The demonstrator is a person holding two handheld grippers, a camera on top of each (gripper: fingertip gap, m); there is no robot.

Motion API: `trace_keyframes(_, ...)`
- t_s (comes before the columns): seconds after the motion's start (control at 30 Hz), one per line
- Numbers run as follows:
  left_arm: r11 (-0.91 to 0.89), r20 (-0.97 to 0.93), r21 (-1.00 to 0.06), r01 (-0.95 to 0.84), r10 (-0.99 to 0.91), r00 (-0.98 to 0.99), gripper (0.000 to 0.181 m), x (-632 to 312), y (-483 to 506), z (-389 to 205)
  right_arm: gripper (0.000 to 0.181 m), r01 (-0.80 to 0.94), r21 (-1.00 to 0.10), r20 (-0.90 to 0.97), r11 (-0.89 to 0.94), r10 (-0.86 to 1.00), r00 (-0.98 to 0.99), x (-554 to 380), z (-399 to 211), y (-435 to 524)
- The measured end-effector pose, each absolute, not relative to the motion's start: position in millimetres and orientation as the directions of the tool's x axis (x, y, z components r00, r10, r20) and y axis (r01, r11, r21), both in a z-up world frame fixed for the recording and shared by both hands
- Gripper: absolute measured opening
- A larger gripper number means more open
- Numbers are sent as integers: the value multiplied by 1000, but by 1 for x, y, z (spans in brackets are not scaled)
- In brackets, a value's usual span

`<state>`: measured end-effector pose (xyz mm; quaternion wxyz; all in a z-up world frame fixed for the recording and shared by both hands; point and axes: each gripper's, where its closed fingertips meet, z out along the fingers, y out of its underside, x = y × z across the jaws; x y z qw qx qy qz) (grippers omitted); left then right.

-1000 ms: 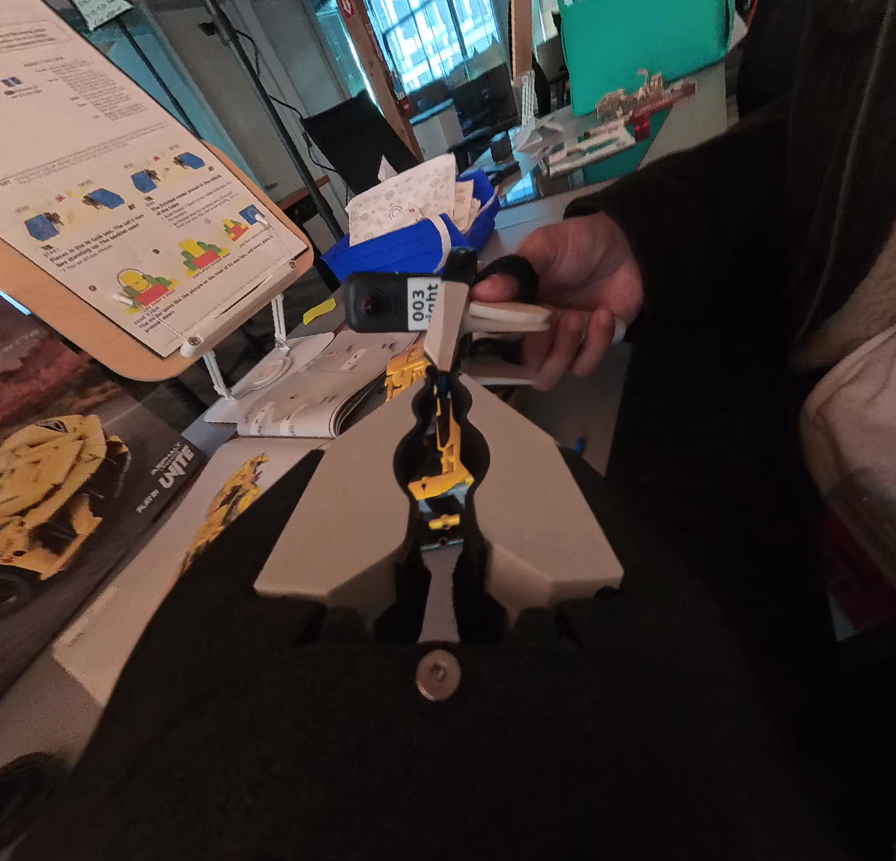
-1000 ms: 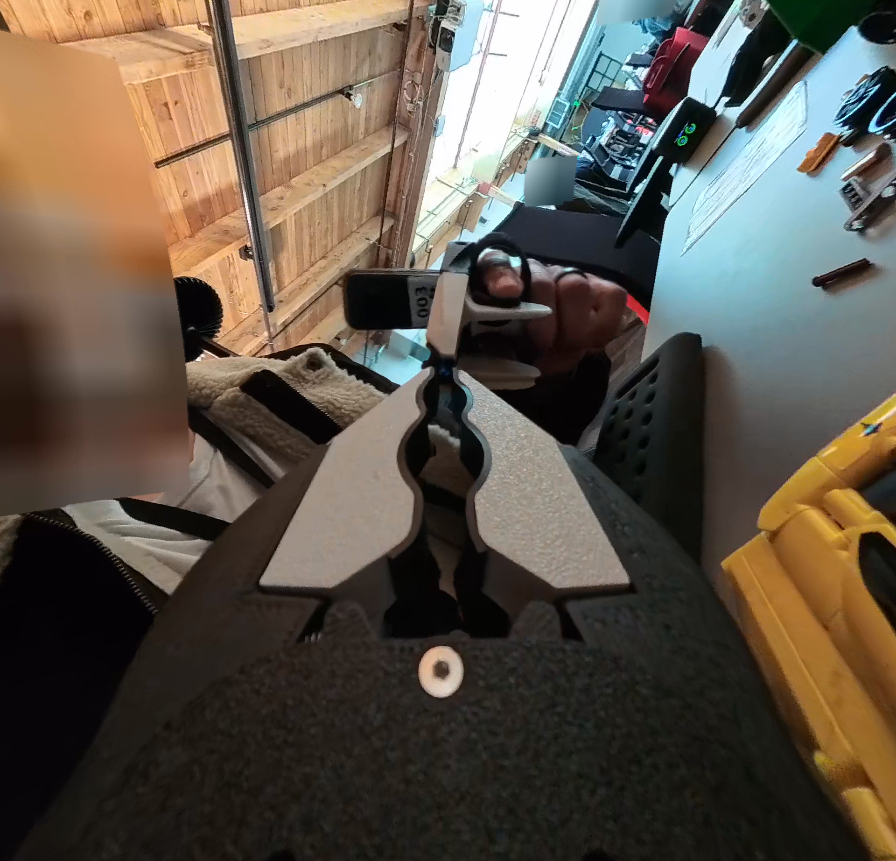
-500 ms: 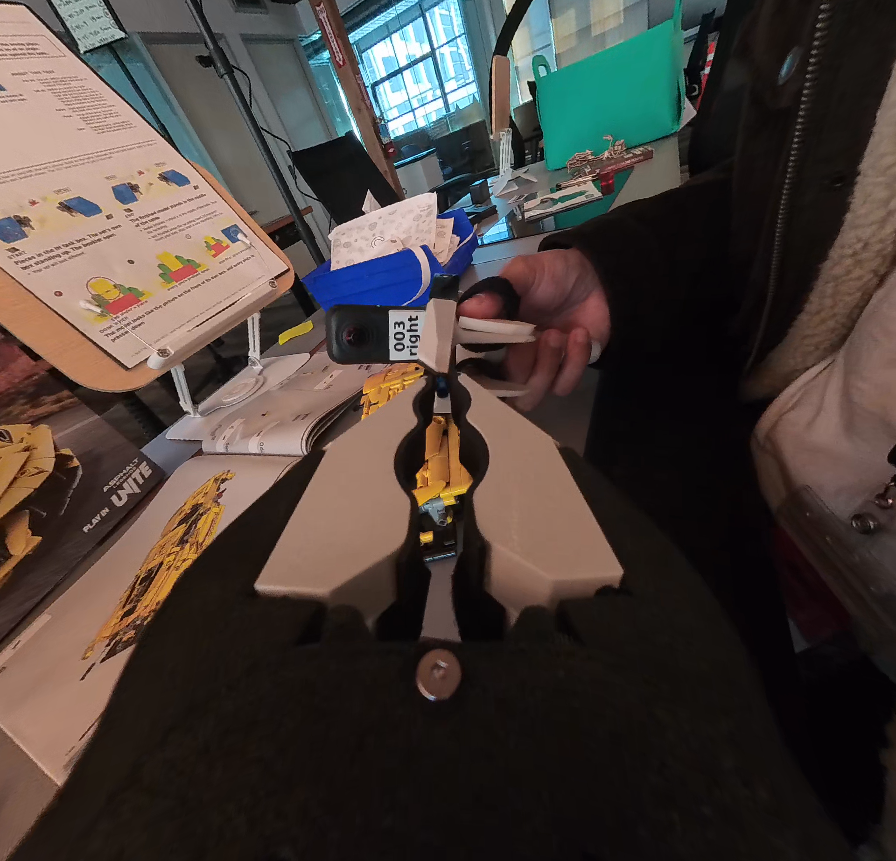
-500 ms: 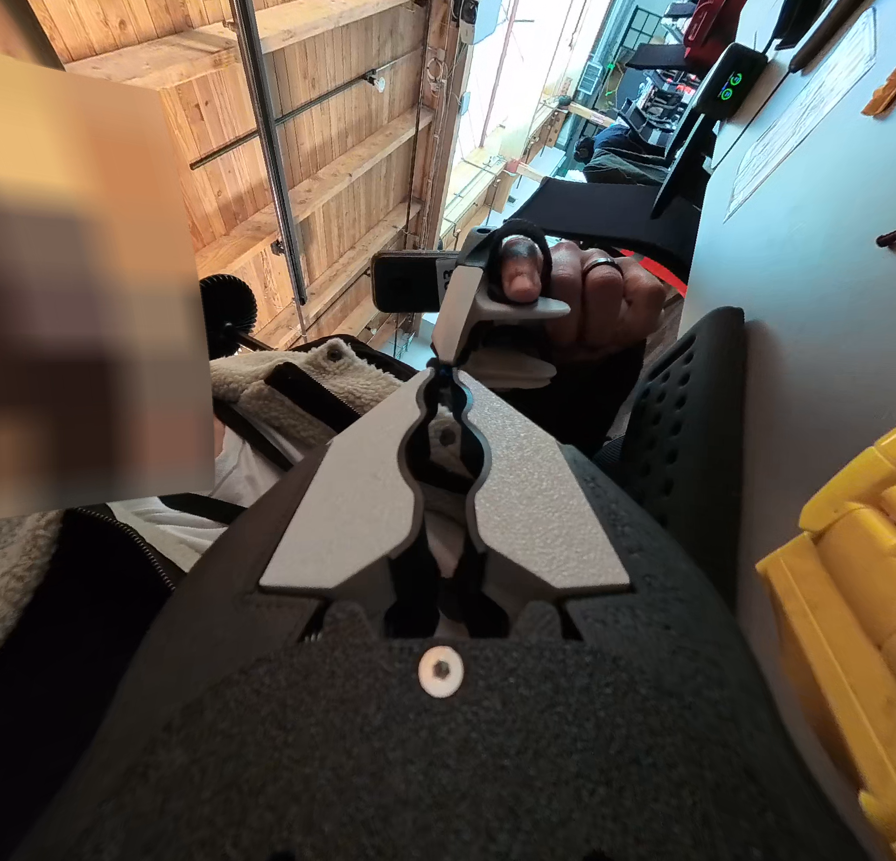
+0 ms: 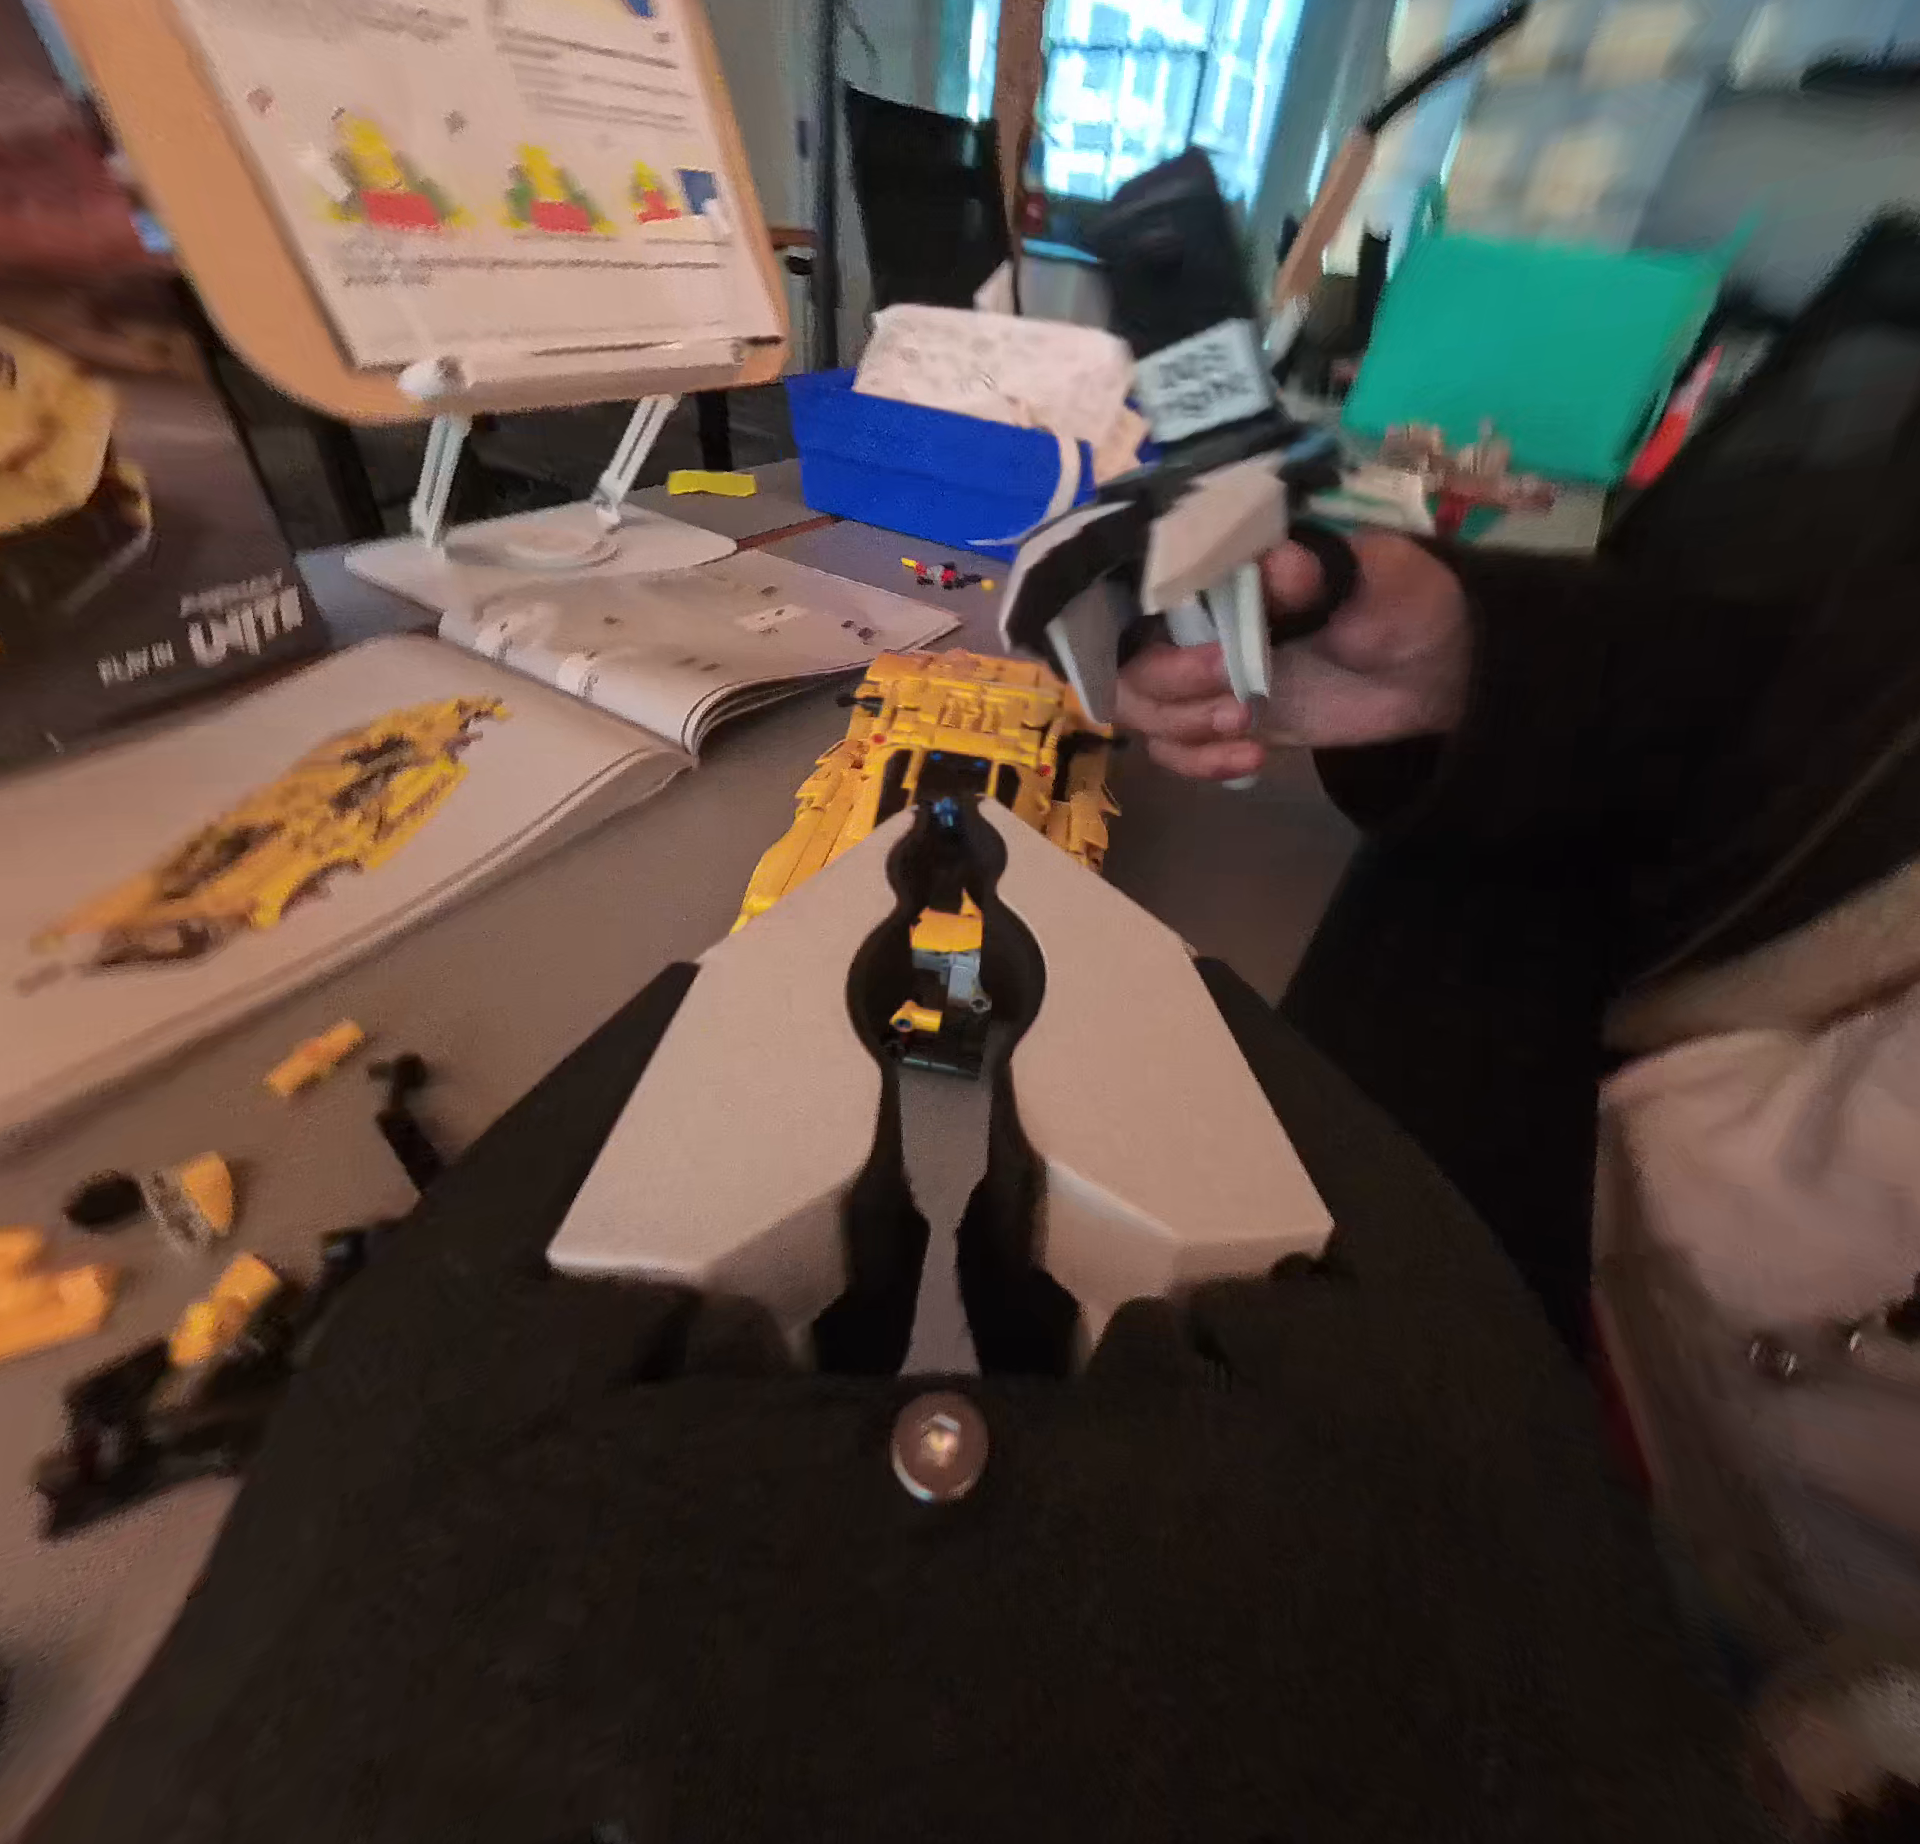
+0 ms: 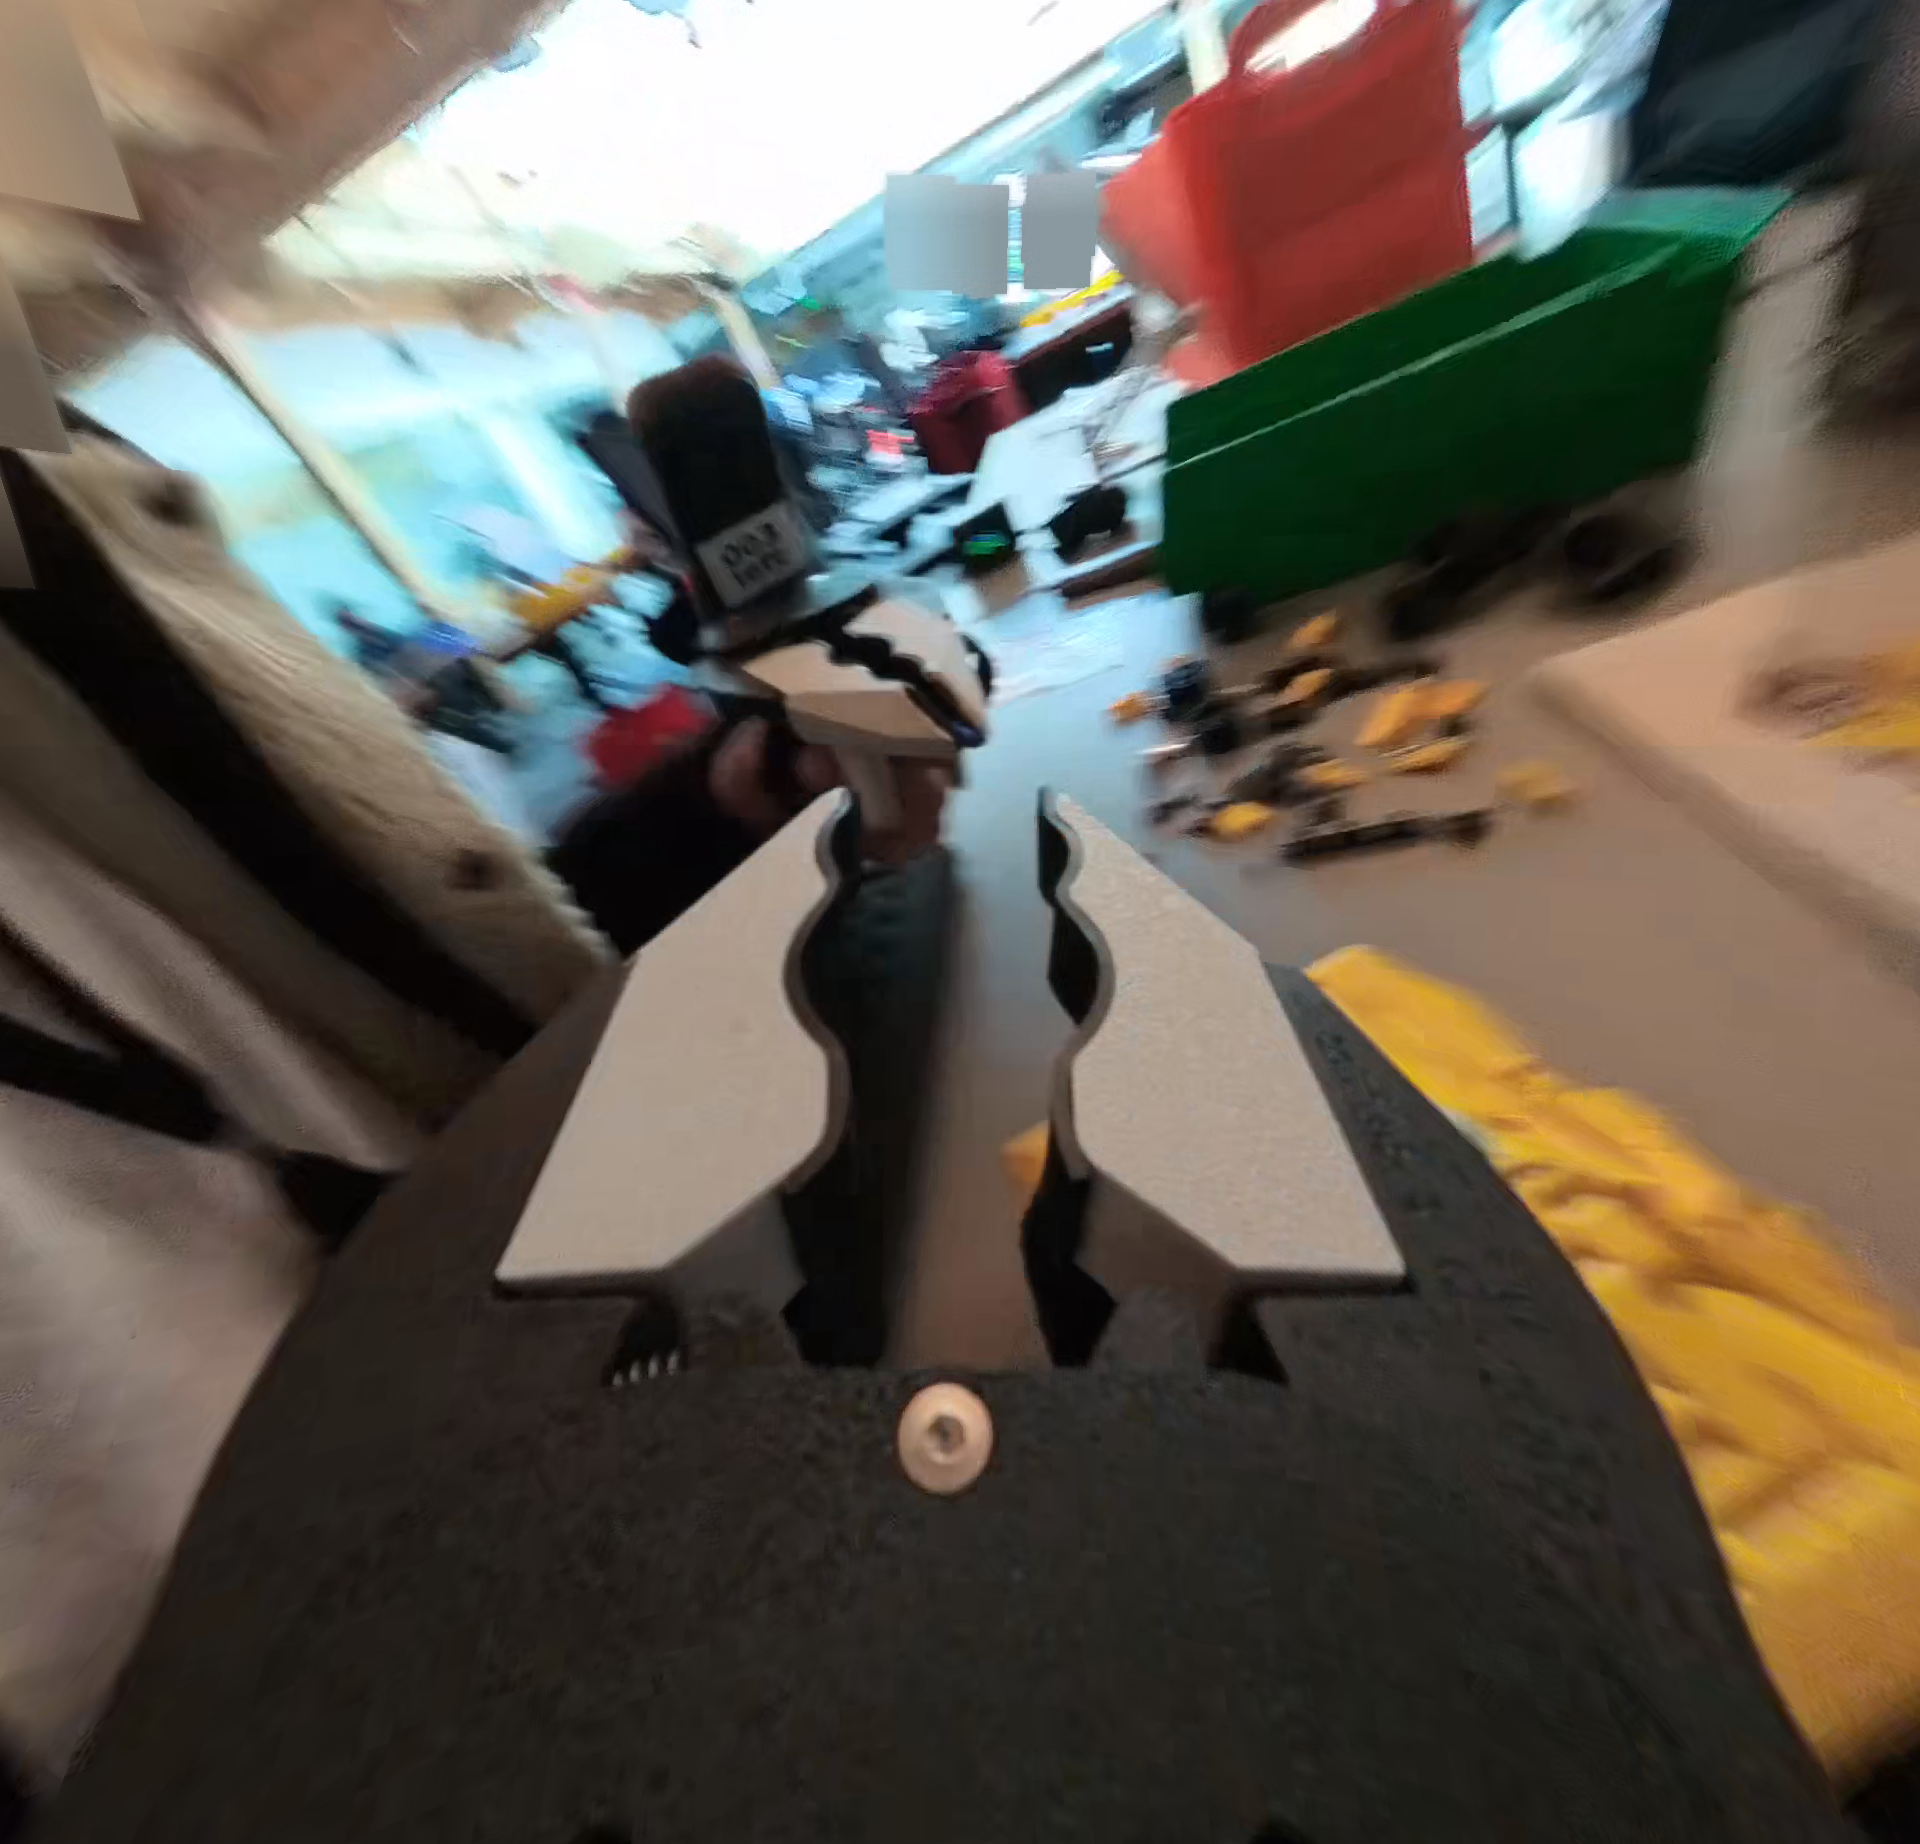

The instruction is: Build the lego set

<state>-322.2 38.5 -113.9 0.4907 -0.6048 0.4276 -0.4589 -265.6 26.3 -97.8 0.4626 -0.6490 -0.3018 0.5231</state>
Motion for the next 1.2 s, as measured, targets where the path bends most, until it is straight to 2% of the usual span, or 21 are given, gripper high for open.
trace_keyframes(0.07,-248,235,-968,-28,-945,230,4,-325,49,-125,42,27,-978,-174,-205,886,429,-248,-103,36)
trace_keyframes(0.13,-287,278,-958,-9,-933,229,4,-326,53,-131,46,82,-992,-42,-100,847,531,-230,-106,45)
trace_keyframes(0.3,-299,302,-953,50,-926,226,4,-333,59,-126,40,-44,-999,-10,25,757,653,-196,-101,54)
trace_keyframes(0.37,-302,304,-952,46,-922,240,4,-334,63,-128,42,-78,-997,-61,-15,765,641,-194,-98,55)
trace_keyframes(0.43,-308,303,-951,16,-923,238,4,-331,64,-133,37,-71,-997,-57,-14,758,650,-190,-96,56)
trace_keyframes(0.53,-294,278,-955,-34,-929,244,4,-329,67,-139,39,-70,-997,-56,-13,750,659,-188,-97,58)
trace_keyframes(0.67,-208,170,-956,-209,-968,184,4,-329,71,-160,49,14,-997,-47,-71,777,628,-193,-108,61)
trace_keyframes(0.77,-102,98,-972,-213,-995,28,4,-329,72,-155,72,149,-970,-62,-194,785,617,-188,-122,59)
trace_keyframes(0.87,51,-21,-974,-222,-991,-134,4,-320,65,-157,73,245,-940,-17,-239,746,665,-157,-129,62)
trace_keyframes(0.93,122,-79,-958,-261,-983,-168,4,-312,69,-165,79,253,-931,1,-264,690,724,-127,-133,68)
trace_keyframes(1.03,82,-40,-951,-299,-989,-145,4,-303,76,-174,89,211,-913,-63,-349,631,773,-101,-144,65)
trace_keyframes(1.13,-2,41,-959,-283,-990,-135,4,-301,74,-177,84,200,-912,-103,-359,670,735,-113,-143,55)
trace_keyframes(1.2,-9,42,-965,-262,-992,-121,4,-300,76,-173,80,303,-879,-89,-368,751,654,-137,-146,51)
